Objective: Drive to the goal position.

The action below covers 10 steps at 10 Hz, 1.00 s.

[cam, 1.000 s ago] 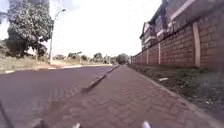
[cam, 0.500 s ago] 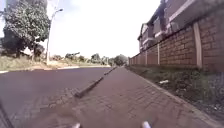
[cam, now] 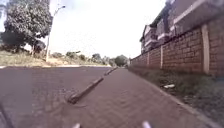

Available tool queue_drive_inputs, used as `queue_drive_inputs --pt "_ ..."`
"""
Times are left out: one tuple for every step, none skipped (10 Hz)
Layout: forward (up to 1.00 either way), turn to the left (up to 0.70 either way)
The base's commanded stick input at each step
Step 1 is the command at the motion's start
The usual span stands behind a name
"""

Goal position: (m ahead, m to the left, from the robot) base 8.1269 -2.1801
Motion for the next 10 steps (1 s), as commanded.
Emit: queue_drive_inputs --pt "0.7 0.0" --pt "0.7 0.0" --pt "0.7 -0.15" --pt "0.7 -0.32" --pt "0.7 -0.33" --pt "0.7 -0.33" --pt "0.7 -0.33" --pt "0.7 -0.33" --pt "0.7 -0.22" --pt "0.7 0.0"
